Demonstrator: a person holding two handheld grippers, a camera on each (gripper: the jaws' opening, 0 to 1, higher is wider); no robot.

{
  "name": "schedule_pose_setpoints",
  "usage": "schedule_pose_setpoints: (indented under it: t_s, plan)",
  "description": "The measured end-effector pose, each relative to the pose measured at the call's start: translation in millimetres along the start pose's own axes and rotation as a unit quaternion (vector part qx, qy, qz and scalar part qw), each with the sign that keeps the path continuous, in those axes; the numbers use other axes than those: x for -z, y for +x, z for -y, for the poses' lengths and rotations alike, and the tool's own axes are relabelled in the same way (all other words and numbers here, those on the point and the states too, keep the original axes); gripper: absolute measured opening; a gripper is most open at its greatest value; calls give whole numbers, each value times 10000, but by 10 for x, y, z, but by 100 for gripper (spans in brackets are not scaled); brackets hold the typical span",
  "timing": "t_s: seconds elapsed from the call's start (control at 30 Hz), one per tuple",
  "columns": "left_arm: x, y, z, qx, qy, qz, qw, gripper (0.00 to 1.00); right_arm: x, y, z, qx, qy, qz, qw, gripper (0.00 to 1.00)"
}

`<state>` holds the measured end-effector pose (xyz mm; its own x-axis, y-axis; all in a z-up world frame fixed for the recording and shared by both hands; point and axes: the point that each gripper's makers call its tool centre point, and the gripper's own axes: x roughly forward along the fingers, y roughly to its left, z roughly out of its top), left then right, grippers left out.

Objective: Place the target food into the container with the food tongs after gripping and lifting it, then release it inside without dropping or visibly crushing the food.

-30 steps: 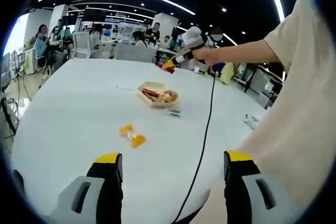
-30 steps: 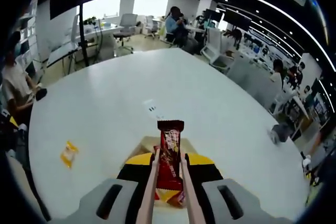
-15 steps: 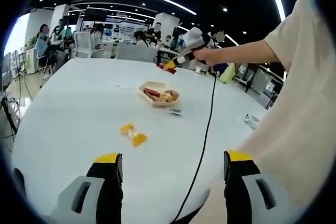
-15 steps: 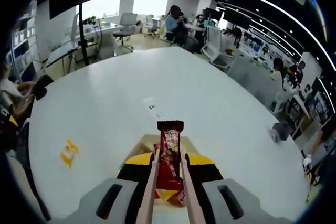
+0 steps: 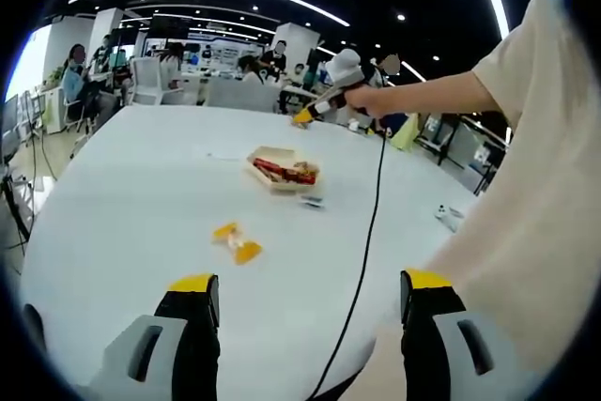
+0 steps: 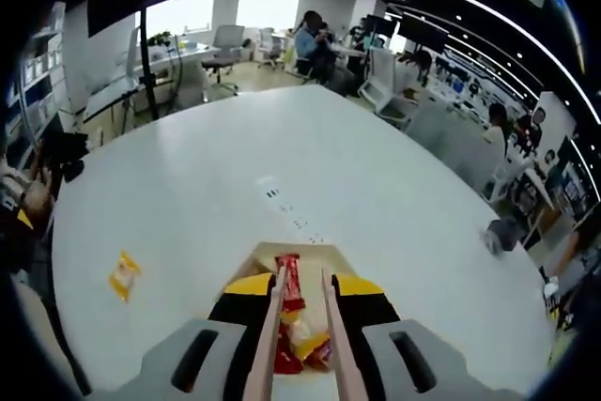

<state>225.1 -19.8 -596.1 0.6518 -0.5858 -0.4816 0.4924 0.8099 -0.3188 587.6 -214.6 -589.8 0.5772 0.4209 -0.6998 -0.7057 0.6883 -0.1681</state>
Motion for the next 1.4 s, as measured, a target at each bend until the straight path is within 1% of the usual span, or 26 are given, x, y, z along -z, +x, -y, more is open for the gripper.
schedule_pose_setpoints:
  t_s: [0.2,0.43,0.63,0.67,0.8,0.97,1.07,1.17,1.23,1.4]
  plan:
    - [-8,8,0,17,16,1,10000,79,2,-8,-54,-41,8,-4,10000,23]
    - [-5,9,7,33,15,17,10000,79,4,-17,-179,-109,47,26,9999,23]
    - [11,-20,6,25,19,43,10000,79,19,-3,-386,-251,164,48,9995,24]
    - [12,-28,3,24,19,59,10000,79,28,-9,-454,-272,162,46,9995,24]
    - [0,-54,-25,-1,6,154,9999,79,38,-24,-584,-338,179,26,9993,24]
    - [0,-107,-13,-11,21,223,9997,79,15,-36,-774,-427,239,59,9988,24]
    - [25,-153,-4,-8,12,236,9997,78,-5,-27,-867,-465,289,85,9985,24]
    - [60,-192,3,22,43,208,9998,78,-30,-41,-1027,-526,361,133,9979,24]
    - [72,-209,-2,31,58,196,9998,78,-33,-43,-1095,-546,375,146,9977,24]
    - [86,-308,-55,14,71,227,9997,78,-52,-59,-1376,-658,395,180,9969,25]
